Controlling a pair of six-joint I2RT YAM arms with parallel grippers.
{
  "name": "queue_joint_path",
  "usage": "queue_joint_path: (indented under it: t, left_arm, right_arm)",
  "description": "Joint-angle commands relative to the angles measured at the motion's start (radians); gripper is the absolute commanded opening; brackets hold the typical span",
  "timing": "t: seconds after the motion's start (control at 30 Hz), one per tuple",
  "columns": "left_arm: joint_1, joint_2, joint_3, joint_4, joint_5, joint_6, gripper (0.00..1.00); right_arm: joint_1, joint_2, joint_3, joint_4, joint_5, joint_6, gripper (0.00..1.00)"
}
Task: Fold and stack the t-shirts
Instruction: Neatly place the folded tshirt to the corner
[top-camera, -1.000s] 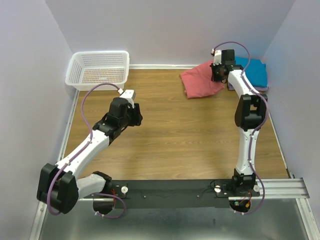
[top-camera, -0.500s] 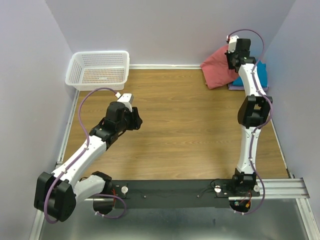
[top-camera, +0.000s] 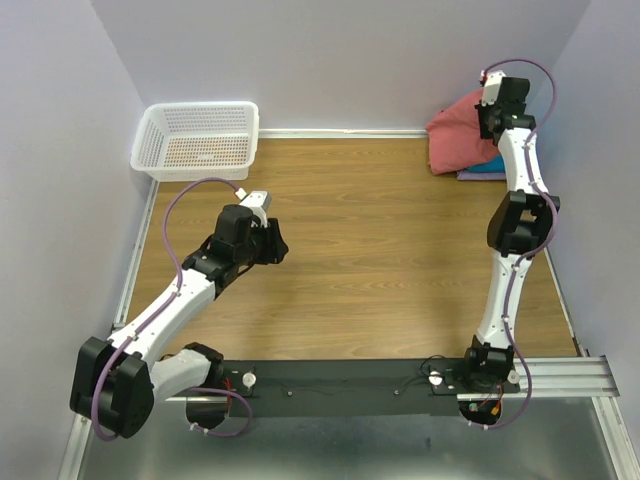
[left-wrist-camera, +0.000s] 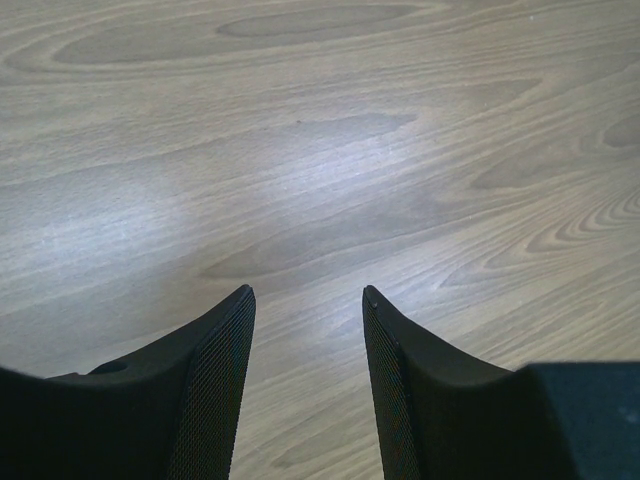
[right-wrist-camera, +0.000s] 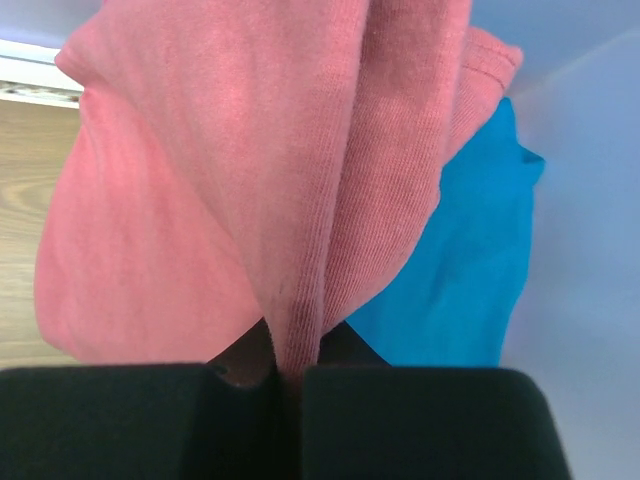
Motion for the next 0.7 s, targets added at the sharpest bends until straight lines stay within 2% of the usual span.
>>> queue_joint_path:
  t: [0.0, 0.2, 0.47, 0.67]
  left_arm:
    - [0.005, 0.019, -0.005, -0.018, 0.042, -0.007, 0.55]
    - [0.005, 0.023, -0.021, -0.015, 0.058, -0.011, 0.55]
    - [0.005, 0.043, -0.015, -0.026, 0.067, -0.013, 0.54]
    - [0.005, 0.072, -0.007, -0.031, 0.073, -0.008, 0.54]
  right_arm:
    - [-0.052, -0.051, 0.027, 0.032, -0.007, 0.002, 0.01]
    - [-0.112, -0.022, 0.051, 0.074, -0.007, 0.005, 0.01]
    - [-0.126, 0.060, 0.041, 0.175, 0.102, -0.093, 0.01]
    - [-0.141, 0.129, 0.040, 0.212, 0.147, -0.076, 0.02]
